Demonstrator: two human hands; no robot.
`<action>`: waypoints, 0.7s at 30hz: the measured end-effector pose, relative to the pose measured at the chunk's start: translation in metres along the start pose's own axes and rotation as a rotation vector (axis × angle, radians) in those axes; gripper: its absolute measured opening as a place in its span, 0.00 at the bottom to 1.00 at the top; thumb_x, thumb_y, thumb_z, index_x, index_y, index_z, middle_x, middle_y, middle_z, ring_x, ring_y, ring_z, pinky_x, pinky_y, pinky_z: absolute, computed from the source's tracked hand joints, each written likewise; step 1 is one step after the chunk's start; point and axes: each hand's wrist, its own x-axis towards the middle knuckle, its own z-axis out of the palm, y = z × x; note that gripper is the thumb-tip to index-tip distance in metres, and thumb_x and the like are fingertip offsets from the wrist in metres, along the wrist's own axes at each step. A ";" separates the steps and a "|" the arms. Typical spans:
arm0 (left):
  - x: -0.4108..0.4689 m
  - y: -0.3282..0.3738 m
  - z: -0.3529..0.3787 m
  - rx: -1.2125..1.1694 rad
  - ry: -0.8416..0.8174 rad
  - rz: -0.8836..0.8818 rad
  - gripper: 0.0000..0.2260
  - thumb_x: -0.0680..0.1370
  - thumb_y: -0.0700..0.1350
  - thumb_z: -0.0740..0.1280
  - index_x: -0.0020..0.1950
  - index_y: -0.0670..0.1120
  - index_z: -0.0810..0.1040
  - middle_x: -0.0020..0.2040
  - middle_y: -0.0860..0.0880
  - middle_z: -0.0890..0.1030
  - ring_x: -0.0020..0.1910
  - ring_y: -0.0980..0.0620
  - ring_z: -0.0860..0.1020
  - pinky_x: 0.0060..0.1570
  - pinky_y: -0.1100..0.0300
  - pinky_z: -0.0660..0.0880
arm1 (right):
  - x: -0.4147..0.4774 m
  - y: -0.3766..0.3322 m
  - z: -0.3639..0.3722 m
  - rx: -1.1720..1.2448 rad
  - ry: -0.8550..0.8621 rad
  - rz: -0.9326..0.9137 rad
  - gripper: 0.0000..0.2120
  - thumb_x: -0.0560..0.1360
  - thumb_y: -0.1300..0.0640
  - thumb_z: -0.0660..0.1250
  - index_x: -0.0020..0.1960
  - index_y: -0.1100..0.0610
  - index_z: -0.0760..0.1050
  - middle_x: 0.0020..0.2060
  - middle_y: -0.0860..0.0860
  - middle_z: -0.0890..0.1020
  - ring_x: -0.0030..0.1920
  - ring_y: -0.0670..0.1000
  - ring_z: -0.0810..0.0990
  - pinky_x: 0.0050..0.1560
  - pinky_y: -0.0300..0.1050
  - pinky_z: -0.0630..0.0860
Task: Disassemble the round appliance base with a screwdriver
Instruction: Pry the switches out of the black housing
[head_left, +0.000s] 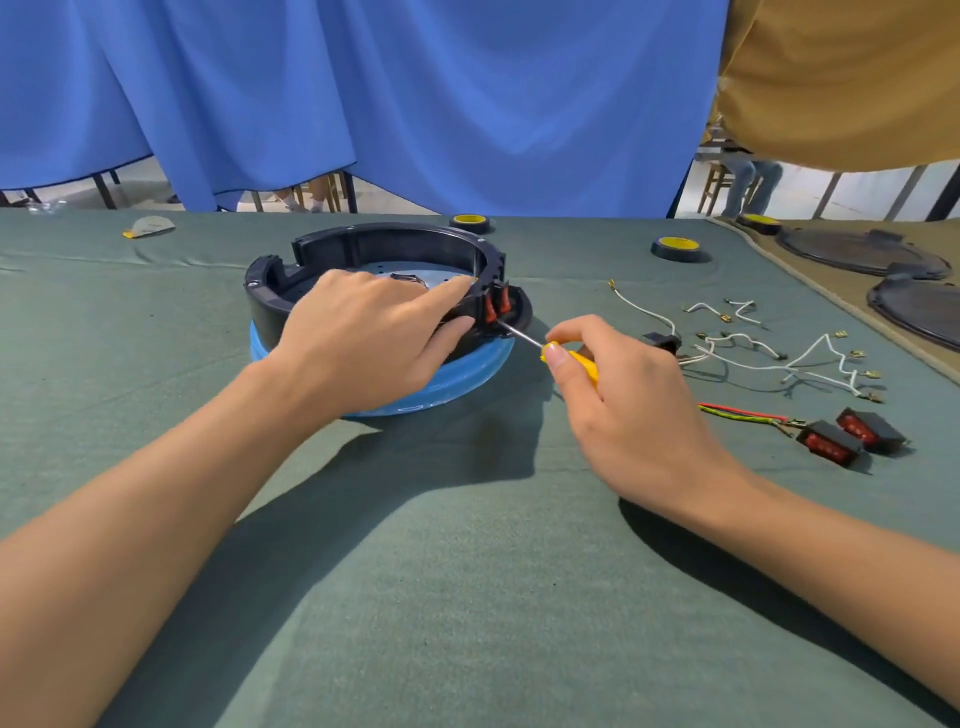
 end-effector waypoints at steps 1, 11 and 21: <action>0.000 0.003 0.002 -0.021 0.010 -0.013 0.19 0.81 0.54 0.52 0.60 0.46 0.77 0.31 0.49 0.78 0.29 0.40 0.77 0.28 0.60 0.57 | -0.001 -0.001 0.001 0.015 -0.001 0.020 0.08 0.81 0.57 0.60 0.53 0.58 0.76 0.37 0.50 0.78 0.36 0.49 0.70 0.38 0.39 0.58; 0.003 0.025 0.005 0.020 0.042 -0.126 0.17 0.83 0.54 0.52 0.60 0.48 0.77 0.35 0.50 0.80 0.34 0.41 0.79 0.29 0.58 0.59 | 0.000 -0.016 0.008 0.082 -0.045 0.157 0.05 0.82 0.55 0.55 0.52 0.54 0.69 0.33 0.46 0.71 0.37 0.51 0.70 0.36 0.44 0.54; 0.010 0.025 0.003 0.010 -0.035 -0.141 0.15 0.83 0.53 0.50 0.50 0.47 0.72 0.34 0.49 0.78 0.30 0.43 0.70 0.27 0.58 0.52 | 0.021 -0.047 0.030 0.493 -0.239 0.598 0.10 0.80 0.65 0.51 0.41 0.60 0.65 0.44 0.62 0.73 0.36 0.55 0.70 0.31 0.50 0.70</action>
